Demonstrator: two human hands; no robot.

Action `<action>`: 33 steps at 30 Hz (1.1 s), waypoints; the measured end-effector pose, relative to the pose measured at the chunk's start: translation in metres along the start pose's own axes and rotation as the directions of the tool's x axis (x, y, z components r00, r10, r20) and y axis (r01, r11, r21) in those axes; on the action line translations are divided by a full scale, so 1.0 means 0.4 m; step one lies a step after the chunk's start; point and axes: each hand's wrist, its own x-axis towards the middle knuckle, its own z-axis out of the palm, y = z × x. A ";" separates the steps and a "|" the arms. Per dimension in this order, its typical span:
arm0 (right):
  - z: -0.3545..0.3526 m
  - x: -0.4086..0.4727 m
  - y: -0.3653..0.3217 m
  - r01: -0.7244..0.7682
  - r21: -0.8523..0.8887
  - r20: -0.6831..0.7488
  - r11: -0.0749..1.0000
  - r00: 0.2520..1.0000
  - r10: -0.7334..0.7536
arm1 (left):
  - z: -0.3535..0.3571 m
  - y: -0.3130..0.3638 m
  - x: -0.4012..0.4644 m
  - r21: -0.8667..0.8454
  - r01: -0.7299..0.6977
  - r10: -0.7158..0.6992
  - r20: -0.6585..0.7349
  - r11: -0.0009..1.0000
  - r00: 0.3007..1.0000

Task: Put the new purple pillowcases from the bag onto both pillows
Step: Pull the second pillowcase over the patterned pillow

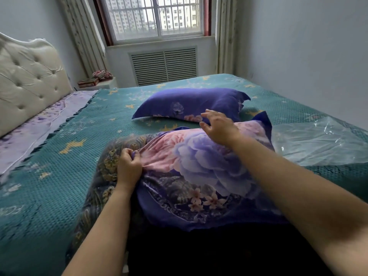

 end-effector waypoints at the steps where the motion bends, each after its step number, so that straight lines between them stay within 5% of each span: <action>1: 0.017 0.033 -0.026 0.030 -0.082 0.086 0.996 0.996 -0.022 | -0.009 -0.001 -0.017 -0.086 -0.012 0.012 -0.010 0.996 1.000; 5: 0.072 0.143 -0.092 0.029 -0.227 0.334 0.973 0.941 0.050 | -0.070 -0.030 -0.073 -0.174 -0.020 0.003 -0.099 0.985 0.995; 10: 0.087 0.139 -0.114 -0.008 -0.252 0.370 0.968 0.923 0.104 | -0.111 -0.035 -0.045 -0.143 0.001 -0.008 -0.047 0.990 0.999; 13: 0.082 0.097 -0.098 0.030 -0.238 0.397 0.971 0.915 0.069 | -0.116 0.015 -0.009 0.144 -0.131 0.138 -0.034 0.981 0.990; 16: 0.045 0.061 -0.078 0.015 -0.165 0.390 0.986 0.919 0.051 | -0.091 0.128 0.059 0.418 -0.262 0.246 0.093 0.870 0.965; 19: 0.009 0.029 -0.093 0.062 -0.129 0.342 0.990 0.939 -0.014 | -0.016 0.199 0.163 0.583 -0.303 0.068 0.389 0.754 0.919; 21: -0.022 0.012 -0.115 0.118 -0.147 0.278 0.982 0.958 -0.073 | 0.025 0.234 0.210 0.653 -0.290 -0.069 0.466 0.700 0.882; 26: -0.091 -0.011 -0.157 0.200 -0.213 0.149 0.957 0.974 -0.170 | 0.067 0.347 0.239 0.577 -0.193 -0.217 0.565 0.794 0.796; 28: -0.100 -0.018 -0.165 0.246 -0.238 0.112 0.939 0.968 -0.225 | 0.073 0.372 0.236 0.514 -0.068 -0.261 0.540 0.855 0.800; 30: -0.109 -0.026 -0.161 0.263 -0.222 0.084 0.939 0.965 -0.250 | 0.071 0.372 0.257 0.337 0.018 -0.158 0.394 0.941 0.905; 33: -0.132 -0.020 -0.140 0.236 -0.150 0.021 0.960 0.972 -0.236 | 0.031 0.346 0.296 0.254 -0.011 -0.032 0.162 0.967 0.986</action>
